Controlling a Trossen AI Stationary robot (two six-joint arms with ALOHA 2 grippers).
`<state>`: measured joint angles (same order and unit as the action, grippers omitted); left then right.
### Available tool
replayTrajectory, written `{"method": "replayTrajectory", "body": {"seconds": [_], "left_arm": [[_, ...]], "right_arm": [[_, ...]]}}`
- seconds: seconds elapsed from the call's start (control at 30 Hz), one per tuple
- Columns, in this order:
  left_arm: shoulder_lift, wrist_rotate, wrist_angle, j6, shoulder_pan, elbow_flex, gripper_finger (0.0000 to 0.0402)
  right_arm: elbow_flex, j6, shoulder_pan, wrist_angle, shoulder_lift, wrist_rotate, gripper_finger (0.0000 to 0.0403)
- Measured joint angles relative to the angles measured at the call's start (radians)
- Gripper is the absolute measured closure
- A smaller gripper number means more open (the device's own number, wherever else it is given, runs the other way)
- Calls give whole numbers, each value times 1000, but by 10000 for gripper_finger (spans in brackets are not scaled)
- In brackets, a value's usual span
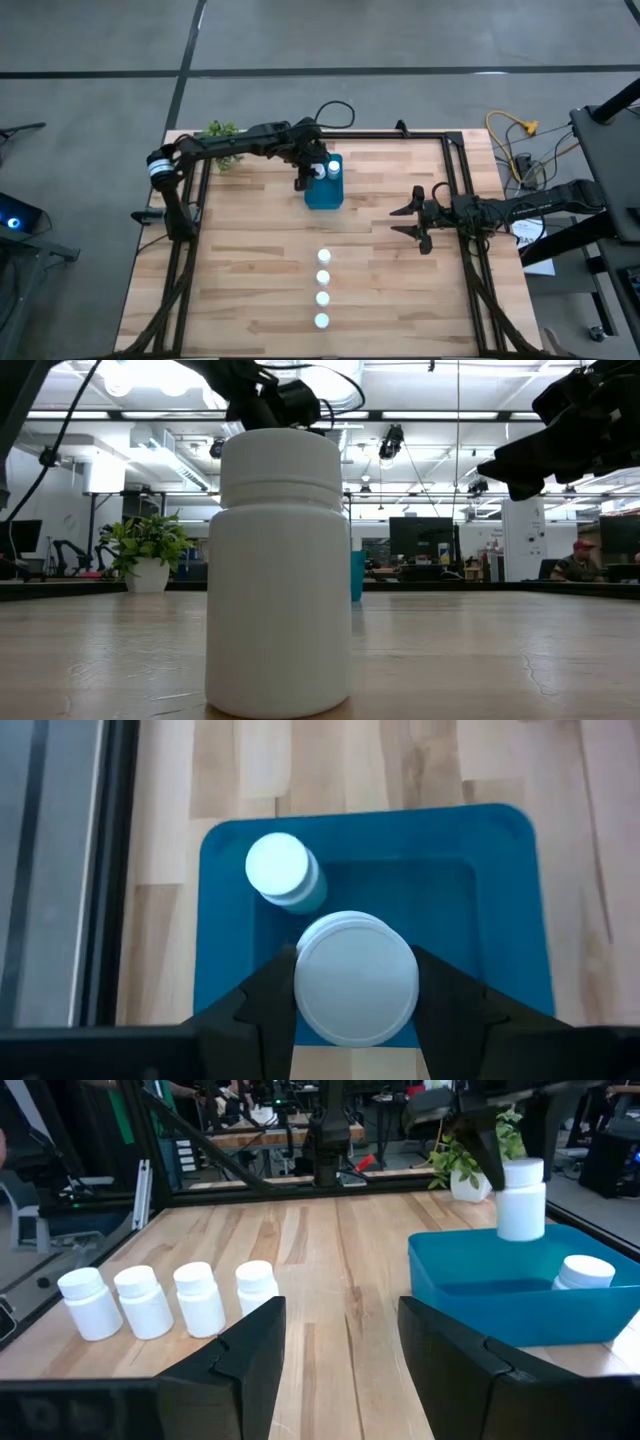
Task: Pick and place pill bottles into a basket
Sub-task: Put the white pill bottle into the blue bin
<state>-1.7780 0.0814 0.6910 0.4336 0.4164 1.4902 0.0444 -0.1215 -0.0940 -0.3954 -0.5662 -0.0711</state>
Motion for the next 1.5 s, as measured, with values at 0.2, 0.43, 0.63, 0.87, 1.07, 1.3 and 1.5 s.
{"method": "replayTrajectory", "body": {"seconds": [0.2, 0.43, 0.63, 0.87, 1.07, 1.3, 1.5], "left_arm": [[-45, 9, -3, 15, 30, 1, 259], [-79, 26, -33, 28, 55, 4, 259], [-93, 45, -29, 29, 75, 3, 259], [-93, 57, -28, 29, 84, -2, 259], [-110, 65, -34, 45, 98, -4, 259], [-180, 71, -37, 57, 115, 8, 259], [-198, 71, -37, 73, 126, 30, 259]], "right_arm": [[0, -1, 0, 5, -1, 0, 222], [0, -6, 0, 24, 0, 0, 236], [0, -7, 0, 26, 0, 0, 247], [0, -10, 0, 25, 0, 0, 255], [0, -10, 0, 26, 0, 0, 255], [0, -10, 0, 28, 0, 0, 263], [0, -10, 0, 37, 1, -1, 266]]}}
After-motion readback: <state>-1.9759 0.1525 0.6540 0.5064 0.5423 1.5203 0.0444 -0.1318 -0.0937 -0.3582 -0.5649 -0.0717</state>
